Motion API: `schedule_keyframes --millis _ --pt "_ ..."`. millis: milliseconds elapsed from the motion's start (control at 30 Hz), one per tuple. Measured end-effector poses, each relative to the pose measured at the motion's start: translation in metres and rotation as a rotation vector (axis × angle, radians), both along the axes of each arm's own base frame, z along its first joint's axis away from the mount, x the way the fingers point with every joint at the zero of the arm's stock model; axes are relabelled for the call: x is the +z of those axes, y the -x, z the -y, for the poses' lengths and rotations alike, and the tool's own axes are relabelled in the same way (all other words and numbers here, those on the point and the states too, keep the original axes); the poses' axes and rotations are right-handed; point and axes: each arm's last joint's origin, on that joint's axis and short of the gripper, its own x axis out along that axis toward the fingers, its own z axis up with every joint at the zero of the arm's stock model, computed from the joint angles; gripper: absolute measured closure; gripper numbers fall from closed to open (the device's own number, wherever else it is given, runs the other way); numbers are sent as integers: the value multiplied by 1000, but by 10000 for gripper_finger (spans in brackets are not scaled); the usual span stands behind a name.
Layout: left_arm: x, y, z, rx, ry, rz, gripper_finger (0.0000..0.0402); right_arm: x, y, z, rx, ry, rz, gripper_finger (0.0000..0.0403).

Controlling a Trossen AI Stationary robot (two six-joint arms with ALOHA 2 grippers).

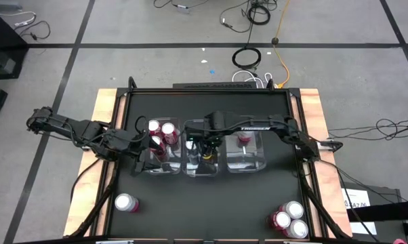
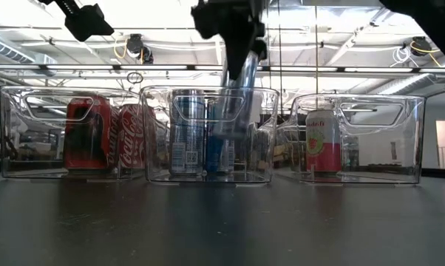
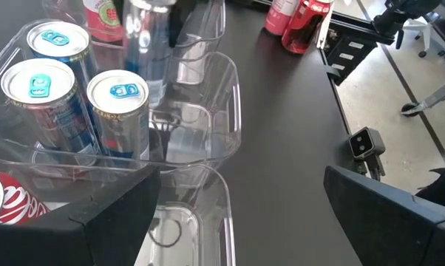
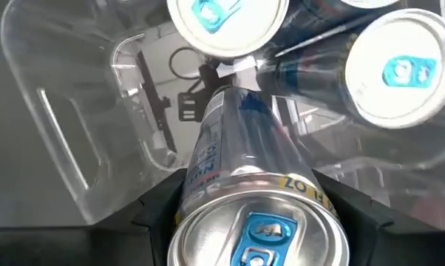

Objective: Sort soda cans
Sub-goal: Put the blue soda can into the middle transparent bin

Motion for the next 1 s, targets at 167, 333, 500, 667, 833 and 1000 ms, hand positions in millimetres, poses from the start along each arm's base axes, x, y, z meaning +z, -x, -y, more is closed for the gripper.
schedule_keyframes --millis 167,333,500,667,833,1000 --pt "0 0 0 1 1 1 14 -8 -5 14 -8 1 25 183" --pt "0 0 0 9 14 -5 14 -28 -4 24 -26 -17 -20 180" --pt "0 0 0 13 18 -8 14 -45 -7 25 -28 -37 -25 180" --pt "0 0 0 22 9 -7 14 -45 -8 27 -50 -27 -6 174" --pt "0 0 -1 24 6 -7 14 -45 -8 27 -50 -20 -11 171" --pt "0 0 -1 27 7 -7 14 -48 -7 27 -47 -17 -28 161"
